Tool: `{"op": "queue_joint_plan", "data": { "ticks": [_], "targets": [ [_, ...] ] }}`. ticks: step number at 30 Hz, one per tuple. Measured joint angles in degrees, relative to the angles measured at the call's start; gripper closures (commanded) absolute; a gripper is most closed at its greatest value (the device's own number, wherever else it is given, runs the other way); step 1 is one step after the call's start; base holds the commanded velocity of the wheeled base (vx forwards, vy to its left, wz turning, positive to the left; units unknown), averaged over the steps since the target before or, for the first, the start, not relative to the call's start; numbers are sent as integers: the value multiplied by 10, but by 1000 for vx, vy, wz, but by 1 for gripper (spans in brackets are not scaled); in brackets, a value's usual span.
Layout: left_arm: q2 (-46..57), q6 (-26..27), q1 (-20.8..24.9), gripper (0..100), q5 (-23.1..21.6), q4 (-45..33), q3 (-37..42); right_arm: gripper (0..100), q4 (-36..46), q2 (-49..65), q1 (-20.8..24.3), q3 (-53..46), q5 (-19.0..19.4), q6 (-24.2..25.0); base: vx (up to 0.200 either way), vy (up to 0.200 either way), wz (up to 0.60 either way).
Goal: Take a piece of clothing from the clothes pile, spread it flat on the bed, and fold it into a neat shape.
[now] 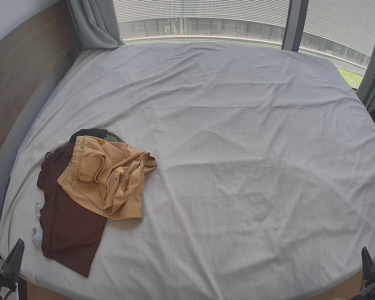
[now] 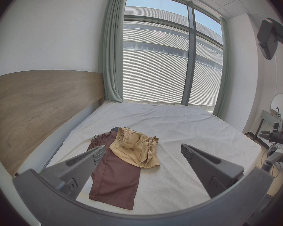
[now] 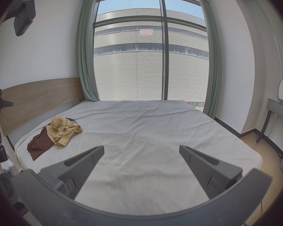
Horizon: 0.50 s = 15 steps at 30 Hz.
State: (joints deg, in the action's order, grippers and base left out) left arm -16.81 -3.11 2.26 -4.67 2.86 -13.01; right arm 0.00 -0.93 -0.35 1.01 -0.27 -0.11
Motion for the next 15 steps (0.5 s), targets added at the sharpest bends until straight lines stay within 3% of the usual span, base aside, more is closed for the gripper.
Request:
{"op": "queue_joint_plan", "data": {
  "ticks": [6,15],
  "targets": [
    [-29,-21,17,0,-35,-2,-24,0,0,0,0,0,0,0,0,0,0],
    [-70,-86,26,0,-39,1,-51,0,0,0,0,0,0,-1,0,0,0]
  ]
}}
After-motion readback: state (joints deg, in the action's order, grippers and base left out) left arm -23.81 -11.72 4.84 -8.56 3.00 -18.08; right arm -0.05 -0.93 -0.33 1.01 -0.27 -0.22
